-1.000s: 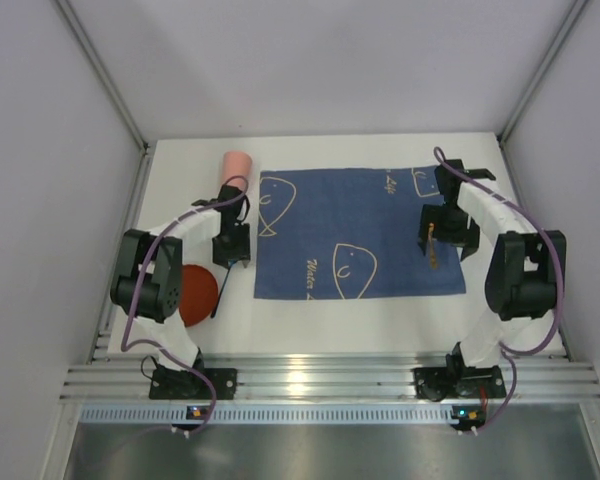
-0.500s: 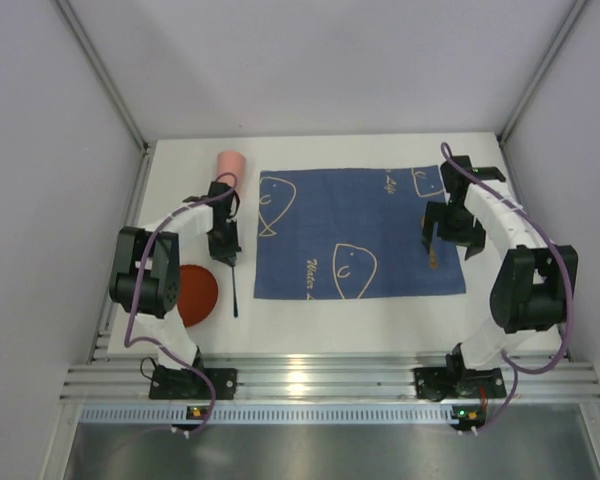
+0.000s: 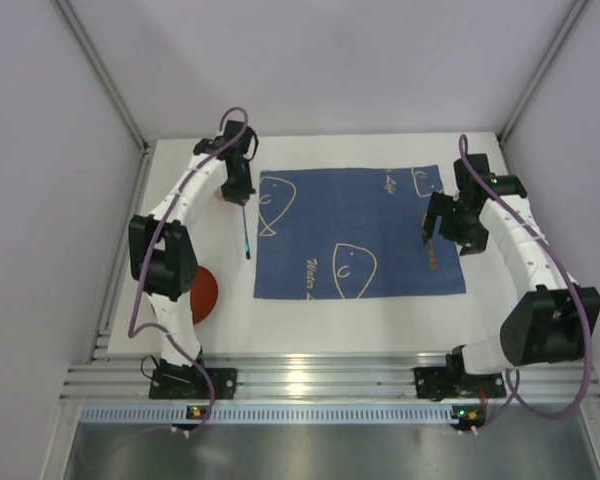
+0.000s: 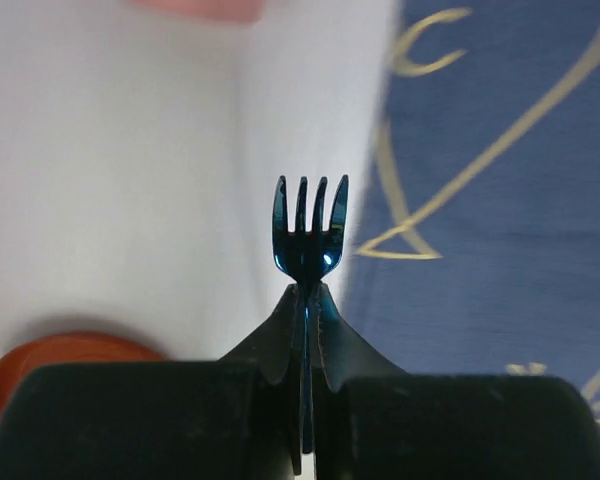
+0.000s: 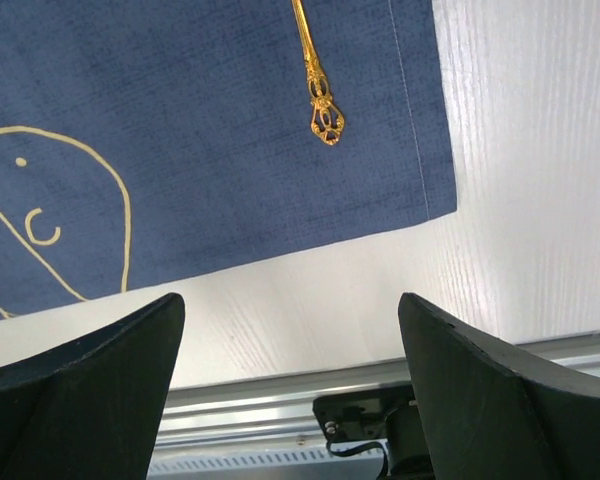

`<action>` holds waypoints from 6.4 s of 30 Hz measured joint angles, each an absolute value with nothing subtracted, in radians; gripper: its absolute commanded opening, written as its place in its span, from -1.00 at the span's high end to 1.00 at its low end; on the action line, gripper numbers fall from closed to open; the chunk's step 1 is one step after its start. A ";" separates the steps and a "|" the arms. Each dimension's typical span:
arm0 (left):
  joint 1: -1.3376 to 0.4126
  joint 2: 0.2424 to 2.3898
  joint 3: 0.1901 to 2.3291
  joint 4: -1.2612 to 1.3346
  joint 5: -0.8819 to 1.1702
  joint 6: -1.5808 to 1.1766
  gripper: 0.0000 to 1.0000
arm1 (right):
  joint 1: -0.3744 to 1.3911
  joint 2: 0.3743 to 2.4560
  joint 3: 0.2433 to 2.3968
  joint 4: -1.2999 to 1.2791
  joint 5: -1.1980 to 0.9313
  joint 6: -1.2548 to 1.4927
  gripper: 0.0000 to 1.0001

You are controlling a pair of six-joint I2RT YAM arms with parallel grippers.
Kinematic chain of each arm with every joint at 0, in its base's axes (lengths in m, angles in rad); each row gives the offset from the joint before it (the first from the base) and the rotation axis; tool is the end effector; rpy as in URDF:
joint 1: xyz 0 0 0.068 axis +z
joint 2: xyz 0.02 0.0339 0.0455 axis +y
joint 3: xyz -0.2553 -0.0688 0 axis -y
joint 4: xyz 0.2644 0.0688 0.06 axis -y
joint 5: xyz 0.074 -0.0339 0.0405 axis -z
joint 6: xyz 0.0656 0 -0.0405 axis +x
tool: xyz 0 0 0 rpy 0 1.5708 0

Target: Set the dinner table for one person

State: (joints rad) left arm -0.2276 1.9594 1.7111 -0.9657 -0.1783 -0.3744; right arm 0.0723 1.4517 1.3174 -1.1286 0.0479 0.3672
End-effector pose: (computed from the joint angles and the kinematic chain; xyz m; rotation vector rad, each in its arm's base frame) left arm 0.4275 -0.0871 0.2131 -0.2457 2.7371 0.0877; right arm 0.3014 0.0187 0.2581 0.4263 2.7984 0.0296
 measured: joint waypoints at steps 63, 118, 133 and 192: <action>-0.103 2.423 2.133 -0.698 -0.180 -0.100 -0.91 | 0.083 1.417 1.245 -1.199 0.035 0.431 -0.78; -0.516 1.580 1.382 -0.479 1.042 -0.462 1.00 | 0.373 1.306 1.301 -0.474 -0.742 0.649 -0.93; -0.546 1.579 1.357 -0.453 1.089 -0.446 -0.90 | 0.399 1.243 1.243 -0.378 -0.730 0.684 1.00; 0.011 2.097 1.594 -0.036 0.091 -0.635 -0.96 | 0.302 2.152 1.850 0.040 -0.689 1.143 -0.99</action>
State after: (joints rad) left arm 0.0113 2.0972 1.5936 -0.0357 0.0910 -0.6346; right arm 0.3023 2.1517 1.8503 0.0402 -0.6891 1.1431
